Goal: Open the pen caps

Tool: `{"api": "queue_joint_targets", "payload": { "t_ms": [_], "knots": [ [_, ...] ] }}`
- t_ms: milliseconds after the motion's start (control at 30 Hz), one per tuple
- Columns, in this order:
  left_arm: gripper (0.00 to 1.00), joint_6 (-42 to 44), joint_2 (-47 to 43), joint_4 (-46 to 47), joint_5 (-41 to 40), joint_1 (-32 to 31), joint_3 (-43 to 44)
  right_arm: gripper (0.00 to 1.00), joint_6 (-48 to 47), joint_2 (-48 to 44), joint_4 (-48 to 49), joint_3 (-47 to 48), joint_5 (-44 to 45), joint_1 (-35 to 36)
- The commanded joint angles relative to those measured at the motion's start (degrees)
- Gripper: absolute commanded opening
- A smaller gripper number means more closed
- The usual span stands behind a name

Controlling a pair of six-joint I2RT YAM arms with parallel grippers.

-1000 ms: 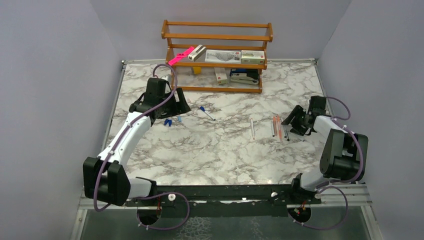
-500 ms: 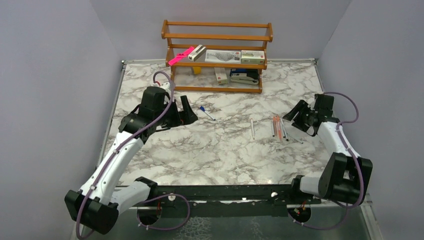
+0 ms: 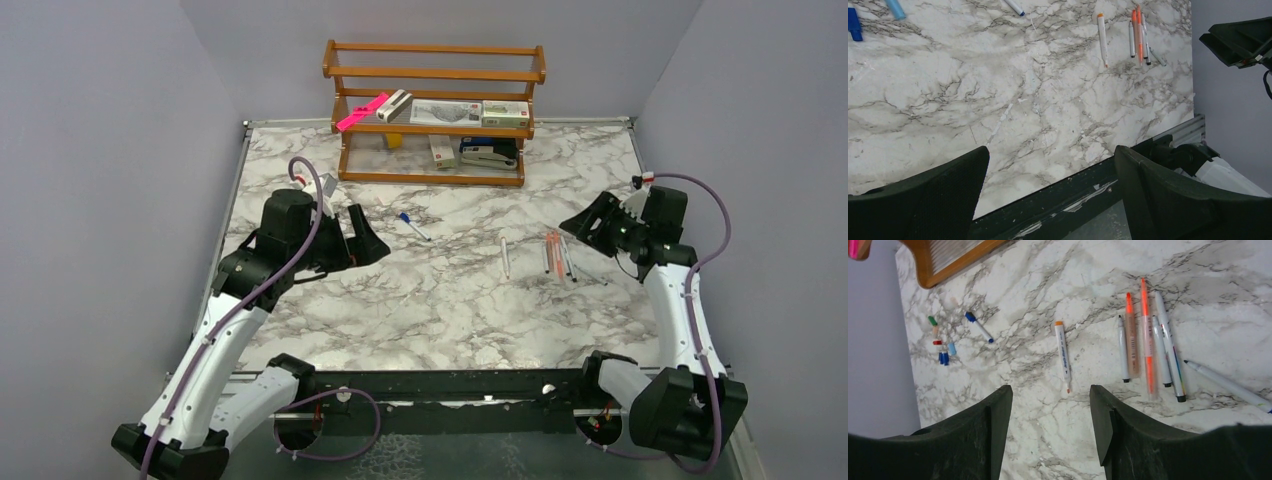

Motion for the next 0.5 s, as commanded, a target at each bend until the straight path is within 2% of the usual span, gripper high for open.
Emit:
{"api": "queue_joint_targets", "payload": {
  "t_ms": [0,267,467],
  "knots": [
    [0.99,-0.19,0.62,-1.69,2.73,-0.26,1.36,0.59,-1.47,-0.80,-2.74,1.78,-6.53,1.17],
    [0.99,2.12,3.58,2.28,4.36,-0.22,-1.77,0.59,-1.56,3.95,-0.46,4.73,-9.38,6.22],
    [0.99,2.67,4.94,7.03,7.03,-0.21,-5.34,0.58,0.20,12.59,3.98,11.58,1.47,22.18]
  ]
}}
